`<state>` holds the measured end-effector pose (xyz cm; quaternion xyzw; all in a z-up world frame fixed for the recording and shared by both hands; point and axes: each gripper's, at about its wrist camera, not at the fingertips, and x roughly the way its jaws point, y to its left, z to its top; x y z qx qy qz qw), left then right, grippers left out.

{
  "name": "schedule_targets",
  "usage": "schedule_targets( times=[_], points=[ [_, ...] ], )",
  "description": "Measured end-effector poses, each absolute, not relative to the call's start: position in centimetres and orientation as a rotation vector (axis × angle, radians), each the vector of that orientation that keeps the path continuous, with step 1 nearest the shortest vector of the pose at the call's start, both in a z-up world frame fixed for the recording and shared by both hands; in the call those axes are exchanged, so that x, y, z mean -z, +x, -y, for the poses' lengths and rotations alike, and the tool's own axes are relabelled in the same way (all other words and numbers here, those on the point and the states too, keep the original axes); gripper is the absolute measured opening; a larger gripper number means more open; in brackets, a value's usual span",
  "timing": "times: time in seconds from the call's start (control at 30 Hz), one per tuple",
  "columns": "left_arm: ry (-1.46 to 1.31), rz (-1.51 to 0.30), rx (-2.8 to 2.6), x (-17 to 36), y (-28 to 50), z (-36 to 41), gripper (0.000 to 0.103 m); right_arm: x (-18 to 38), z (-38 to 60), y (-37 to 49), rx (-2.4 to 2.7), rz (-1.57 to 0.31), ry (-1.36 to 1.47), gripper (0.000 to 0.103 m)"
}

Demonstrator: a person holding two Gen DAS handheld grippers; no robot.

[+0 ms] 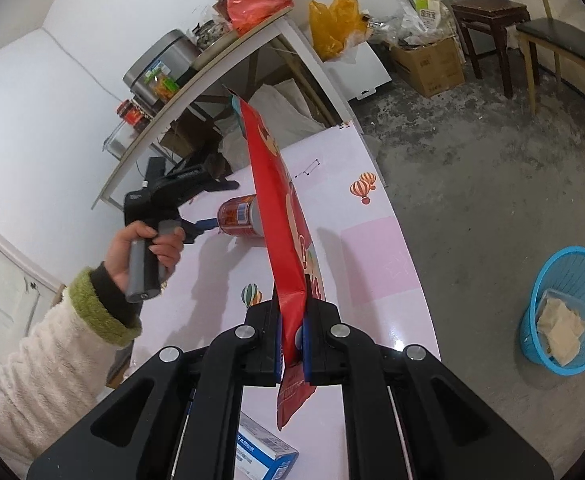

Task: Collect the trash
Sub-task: 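Grasp the red soda can with the left tool while the right tool holds the snack bag, then lift the red can up with the left tool while the right tool holds the snack bag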

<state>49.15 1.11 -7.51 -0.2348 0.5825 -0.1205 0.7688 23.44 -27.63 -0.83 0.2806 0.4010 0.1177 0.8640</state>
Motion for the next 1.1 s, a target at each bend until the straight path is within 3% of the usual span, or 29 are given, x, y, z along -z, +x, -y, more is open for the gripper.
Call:
schedule_targets(
  times=[0.17, 0.27, 0.43, 0.6, 0.9, 1.07, 1.1],
  points=[
    [-0.501, -1.253, 0.257, 7.6, 49.2, -0.7, 0.071, 0.7, 27.7, 23.4, -0.237, -0.824, 0.587, 0.007],
    [-0.465, -1.224, 0.268, 7.2, 49.0, -0.2, 0.065, 0.8, 27.7, 23.2, -0.237, -0.819, 0.592, 0.007],
    [-0.171, -1.107, 0.275, 4.6, 47.5, 2.8, 0.045, 0.6, 28.1, 23.0, -0.217, -0.810, 0.597, 0.007],
    [0.229, -0.944, 0.325, 3.0, 43.7, 7.6, 0.038, 0.9, 28.8, 22.8, -0.191, -0.798, 0.618, 0.007],
    [0.545, -0.817, 0.452, 2.6, 37.8, 10.9, 0.036, 1.2, 29.7, 22.3, -0.171, -0.794, 0.632, 0.007],
    [0.657, -0.793, 0.574, 2.6, 37.3, 11.1, 0.040, 1.5, 29.9, 22.0, -0.165, -0.793, 0.652, 0.008],
    [0.663, -0.803, 0.626, 2.5, 37.6, 11.1, 0.045, 1.6, 29.9, 22.0, -0.165, -0.794, 0.656, 0.008]
  ],
)
